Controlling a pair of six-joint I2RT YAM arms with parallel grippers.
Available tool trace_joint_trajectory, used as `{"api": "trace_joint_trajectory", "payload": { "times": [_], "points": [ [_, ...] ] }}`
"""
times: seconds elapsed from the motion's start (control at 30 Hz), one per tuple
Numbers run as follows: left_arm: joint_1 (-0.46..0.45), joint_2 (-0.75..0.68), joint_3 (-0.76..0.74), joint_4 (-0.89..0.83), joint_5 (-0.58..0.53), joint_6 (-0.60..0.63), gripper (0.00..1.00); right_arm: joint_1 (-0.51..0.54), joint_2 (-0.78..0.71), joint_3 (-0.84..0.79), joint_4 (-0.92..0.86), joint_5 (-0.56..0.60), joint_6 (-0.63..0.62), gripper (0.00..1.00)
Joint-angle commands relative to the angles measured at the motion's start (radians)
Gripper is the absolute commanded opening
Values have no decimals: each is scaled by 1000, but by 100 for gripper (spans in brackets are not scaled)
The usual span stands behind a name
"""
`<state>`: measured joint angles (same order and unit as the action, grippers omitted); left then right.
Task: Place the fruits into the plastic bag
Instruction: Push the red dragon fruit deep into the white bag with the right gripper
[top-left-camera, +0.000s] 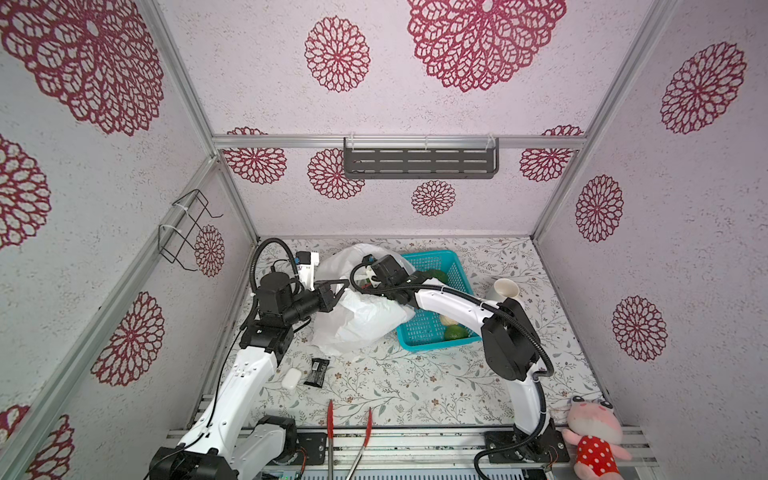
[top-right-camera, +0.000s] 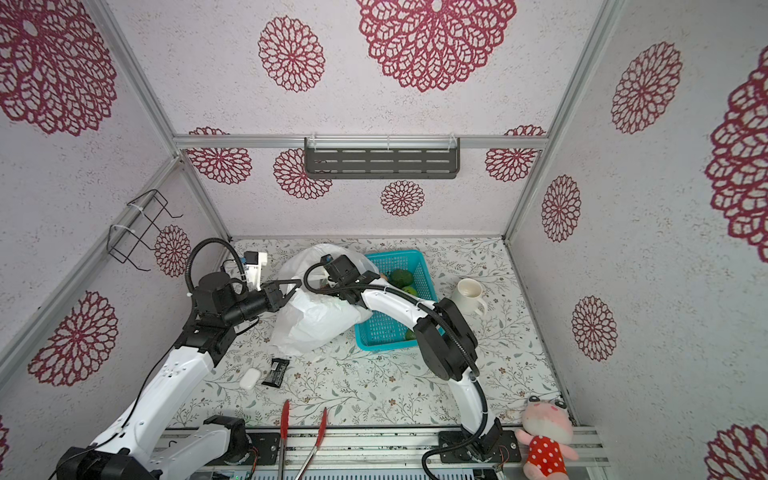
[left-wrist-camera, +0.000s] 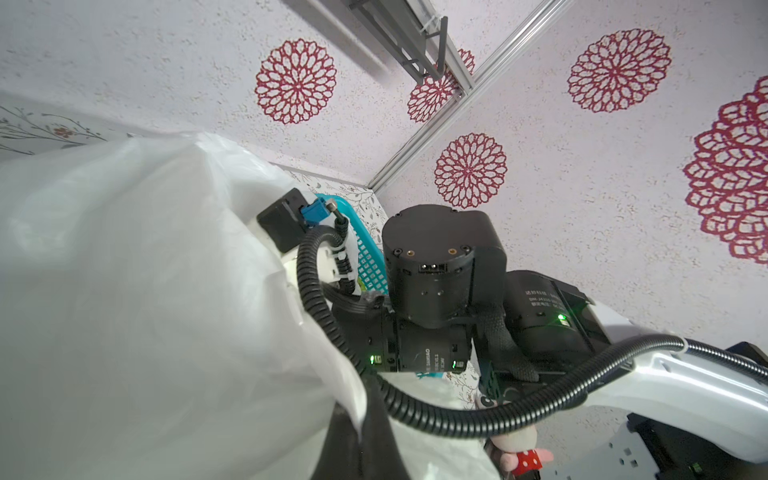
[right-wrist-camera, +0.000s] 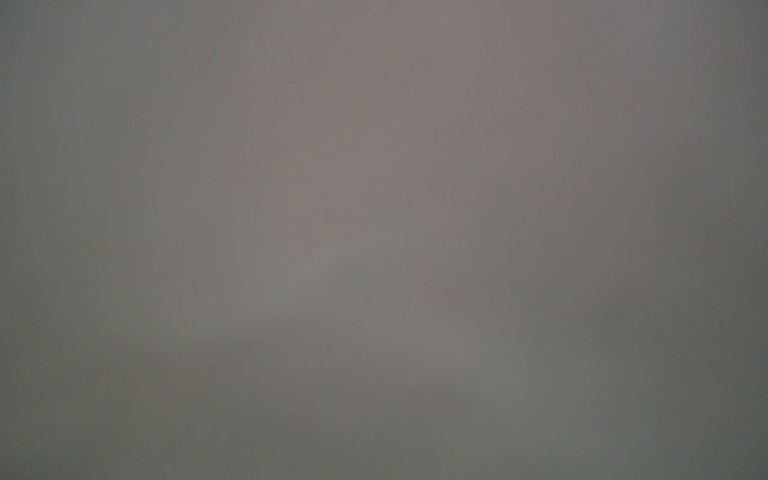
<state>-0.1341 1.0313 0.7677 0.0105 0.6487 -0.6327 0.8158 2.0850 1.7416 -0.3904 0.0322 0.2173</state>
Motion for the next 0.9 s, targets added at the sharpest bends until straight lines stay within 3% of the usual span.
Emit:
{"api": "trace_joint_trajectory", "payload": {
  "times": [0.0,0.2,0.37,0.67,0.8,0.87],
  "points": [
    [13,-23,-26,13,-50,-15,0,-18,-29,56,-82,154,-48,0],
    [12,-21,-92,31,-90,-28,0,-1,-97,27,-7,-51,-128,0],
    [12,8,-121,65,-86,-48,0,9,-118,-18,91,-232,-115,0],
    [11,9,-136,89,-98,-73,0,16,6,-17,99,-259,-54,0],
    [11,-2,-149,90,-112,-82,0,17,36,-13,102,-267,-32,11],
    [11,-7,-158,98,-121,-88,0,17,34,-11,102,-271,-26,23]
  ]
}}
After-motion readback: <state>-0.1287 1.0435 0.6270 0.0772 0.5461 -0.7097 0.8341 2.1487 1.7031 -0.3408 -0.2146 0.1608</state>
